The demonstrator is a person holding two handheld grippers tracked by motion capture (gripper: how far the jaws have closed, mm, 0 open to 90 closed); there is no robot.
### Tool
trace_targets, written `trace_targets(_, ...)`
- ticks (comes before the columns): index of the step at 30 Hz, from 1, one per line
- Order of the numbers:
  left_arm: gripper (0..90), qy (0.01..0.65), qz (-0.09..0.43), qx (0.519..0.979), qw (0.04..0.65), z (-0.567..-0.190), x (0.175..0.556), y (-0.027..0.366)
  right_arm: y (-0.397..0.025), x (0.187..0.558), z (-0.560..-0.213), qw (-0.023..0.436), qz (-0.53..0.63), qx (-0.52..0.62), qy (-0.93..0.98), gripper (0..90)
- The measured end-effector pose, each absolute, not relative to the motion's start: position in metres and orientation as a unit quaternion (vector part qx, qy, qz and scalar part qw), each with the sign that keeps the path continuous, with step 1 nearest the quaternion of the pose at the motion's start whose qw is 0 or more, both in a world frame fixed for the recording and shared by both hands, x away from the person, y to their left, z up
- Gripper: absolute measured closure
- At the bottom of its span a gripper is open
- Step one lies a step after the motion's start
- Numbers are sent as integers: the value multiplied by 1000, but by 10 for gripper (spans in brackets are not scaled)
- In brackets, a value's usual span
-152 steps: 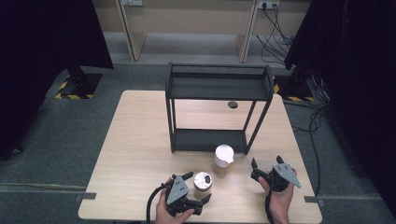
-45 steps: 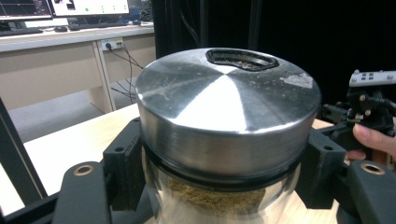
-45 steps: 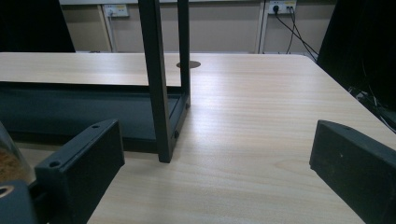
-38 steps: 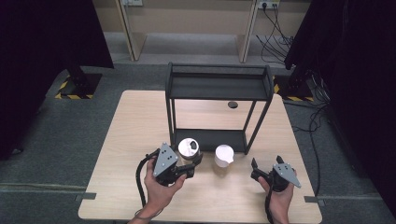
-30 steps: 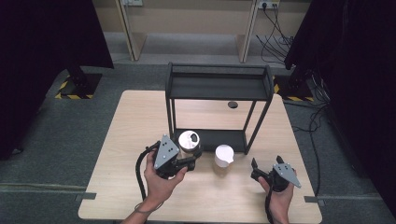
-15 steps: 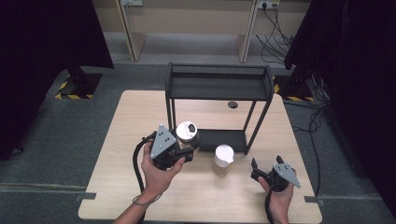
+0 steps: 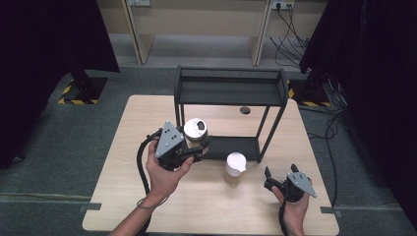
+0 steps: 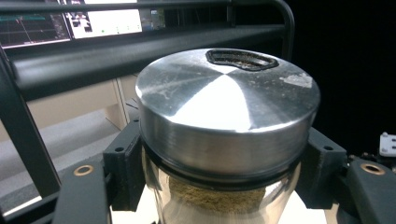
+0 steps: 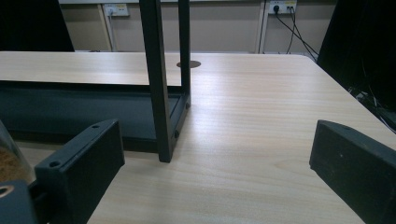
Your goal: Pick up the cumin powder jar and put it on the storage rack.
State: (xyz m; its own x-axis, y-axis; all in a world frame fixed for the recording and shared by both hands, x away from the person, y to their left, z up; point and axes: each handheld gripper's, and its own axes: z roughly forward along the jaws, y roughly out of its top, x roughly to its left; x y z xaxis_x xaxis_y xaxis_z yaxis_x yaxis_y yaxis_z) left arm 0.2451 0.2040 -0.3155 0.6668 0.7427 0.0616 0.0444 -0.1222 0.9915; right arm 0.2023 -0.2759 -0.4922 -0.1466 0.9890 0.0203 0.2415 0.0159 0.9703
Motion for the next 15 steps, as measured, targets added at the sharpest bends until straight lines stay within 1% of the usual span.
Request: trace_targets(15, 309, 281, 299, 685, 602, -288, 249, 207, -276, 202, -492, 395, 472, 520, 593, 32)
